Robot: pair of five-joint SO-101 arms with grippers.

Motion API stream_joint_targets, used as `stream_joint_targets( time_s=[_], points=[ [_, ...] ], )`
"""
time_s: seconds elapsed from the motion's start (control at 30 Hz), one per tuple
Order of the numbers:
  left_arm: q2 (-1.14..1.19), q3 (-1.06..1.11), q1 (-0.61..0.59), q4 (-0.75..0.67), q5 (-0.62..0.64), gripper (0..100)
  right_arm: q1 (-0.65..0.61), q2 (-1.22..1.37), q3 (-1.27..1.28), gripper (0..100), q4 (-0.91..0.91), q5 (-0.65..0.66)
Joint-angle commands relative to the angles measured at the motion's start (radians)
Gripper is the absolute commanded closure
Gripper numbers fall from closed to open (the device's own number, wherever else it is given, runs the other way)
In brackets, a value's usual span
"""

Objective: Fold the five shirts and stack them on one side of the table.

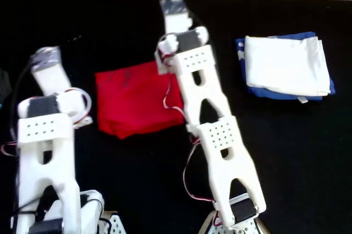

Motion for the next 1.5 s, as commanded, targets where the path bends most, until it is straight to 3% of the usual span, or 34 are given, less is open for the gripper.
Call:
stream_joint_targets(
  time_s=[0.0,0.33,0.7,0.77,0.9,0.93,1.07,1.33,1.47],
  points=[
    [0.116,-0.005,-0.105,-0.051,-0.021,99,-0.061,-0.062,0.081,71.1,0.010,-0.025],
    [0.455,-0.108,-0.154,-0.080,-0.018,99,-0.108,-0.061,0.323,71.0,-0.147,-0.025],
    [0.584,-0.117,-0.153,-0.146,-0.017,99,0.025,-0.061,0.478,71.5,-0.280,-0.018],
    [0.608,-0.117,-0.151,-0.164,-0.017,99,0.030,-0.061,0.493,76.0,-0.272,-0.009],
    [0.641,-0.122,-0.151,-0.173,-0.017,99,0.025,-0.061,0.532,99.8,-0.278,0.144],
    [0.641,-0.122,-0.151,-0.173,-0.017,99,0.025,-0.061,0.539,97.5,-0.272,0.176],
    [0.647,-0.117,-0.151,-0.186,-0.017,99,0.062,-0.079,0.518,99.1,-0.223,0.199],
    [0.642,-0.101,-0.140,-0.209,0.084,99,0.205,-0.185,0.182,99.2,0.001,0.247],
    [0.641,-0.090,-0.139,-0.224,0.084,99,0.289,-0.278,0.116,99.2,0.013,0.279]
  ],
)
